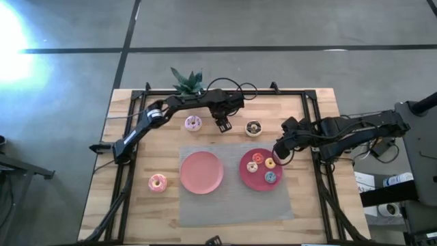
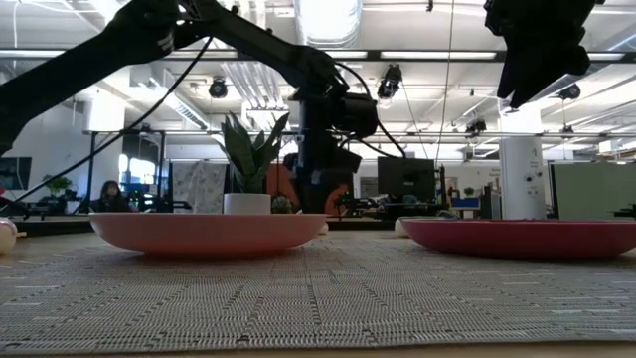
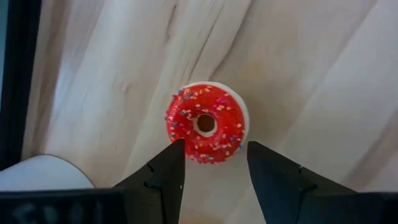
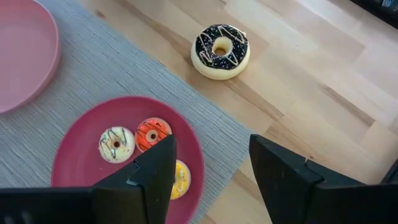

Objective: Pick & Place donuts
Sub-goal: Put the small red donut on the dark pink plate

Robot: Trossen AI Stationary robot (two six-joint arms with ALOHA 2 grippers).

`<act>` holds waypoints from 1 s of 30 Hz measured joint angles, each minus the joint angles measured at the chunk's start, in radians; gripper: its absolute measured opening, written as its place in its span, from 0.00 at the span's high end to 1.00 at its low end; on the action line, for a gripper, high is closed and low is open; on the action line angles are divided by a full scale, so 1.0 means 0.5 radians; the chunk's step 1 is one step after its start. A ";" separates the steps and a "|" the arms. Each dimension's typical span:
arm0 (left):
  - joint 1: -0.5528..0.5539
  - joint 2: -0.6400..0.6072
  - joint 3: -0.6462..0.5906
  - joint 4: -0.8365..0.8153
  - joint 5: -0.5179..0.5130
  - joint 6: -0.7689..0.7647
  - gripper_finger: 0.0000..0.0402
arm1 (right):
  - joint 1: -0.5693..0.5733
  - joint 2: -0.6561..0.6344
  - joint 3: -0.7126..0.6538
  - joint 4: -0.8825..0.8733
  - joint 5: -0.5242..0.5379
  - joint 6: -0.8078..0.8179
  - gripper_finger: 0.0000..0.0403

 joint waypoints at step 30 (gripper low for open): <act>-0.070 0.003 -0.105 0.155 -0.027 0.063 0.63 | 0.000 0.024 -0.012 0.001 -0.002 0.089 0.52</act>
